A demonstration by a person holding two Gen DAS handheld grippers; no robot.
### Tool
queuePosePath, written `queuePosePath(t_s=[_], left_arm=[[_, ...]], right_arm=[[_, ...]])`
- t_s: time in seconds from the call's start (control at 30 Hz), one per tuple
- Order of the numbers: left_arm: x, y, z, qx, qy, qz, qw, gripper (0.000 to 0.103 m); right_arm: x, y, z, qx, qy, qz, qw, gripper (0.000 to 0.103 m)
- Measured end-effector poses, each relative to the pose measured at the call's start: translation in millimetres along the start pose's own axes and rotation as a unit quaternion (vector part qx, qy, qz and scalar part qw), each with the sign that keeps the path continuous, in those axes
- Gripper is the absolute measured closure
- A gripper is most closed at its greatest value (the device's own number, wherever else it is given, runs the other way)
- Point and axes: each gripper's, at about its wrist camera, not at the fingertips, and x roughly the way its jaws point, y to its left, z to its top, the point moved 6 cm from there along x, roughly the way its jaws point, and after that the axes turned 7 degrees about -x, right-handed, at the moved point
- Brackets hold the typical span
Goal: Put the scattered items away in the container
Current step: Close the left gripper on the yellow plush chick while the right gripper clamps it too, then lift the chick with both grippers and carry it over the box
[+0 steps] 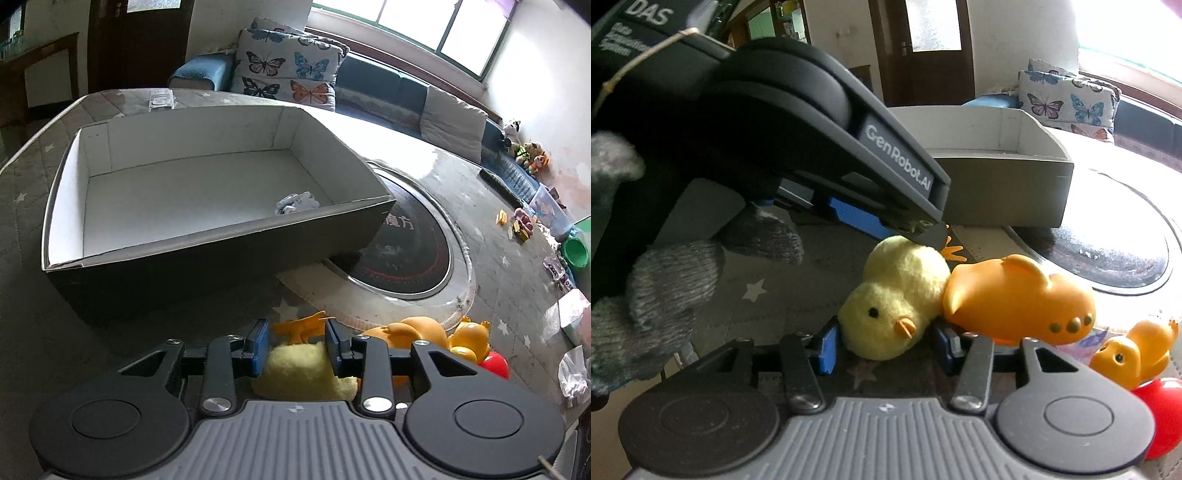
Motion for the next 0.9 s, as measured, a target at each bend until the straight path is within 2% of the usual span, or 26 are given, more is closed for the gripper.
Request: queuePosePath(t_s=[0.3, 0.47, 0.67, 0.9], left_arm=[[4, 2, 1, -0.003, 0.007, -0.011, 0.9999, 0.068], [-4, 4, -1, -0.008, 0.001, -0.019, 0.9998, 0.075], [-26, 5, 10, -0.015, -0.026, -0.028, 0.9991, 0.077], [-41, 7, 44, -0.013, -0.065, -0.023, 0.9975, 0.077]], right_arm=[[-3, 0, 2, 0.011, -0.005, 0.002, 1.000, 0.054], [-5, 2, 4, 0.008, -0.007, 0.008, 1.000, 0.056], [-15, 6, 19, -0.006, -0.031, 0.012, 0.999, 0.056], [-25, 8, 48, -0.036, -0.063, 0.011, 0.997, 0.056]])
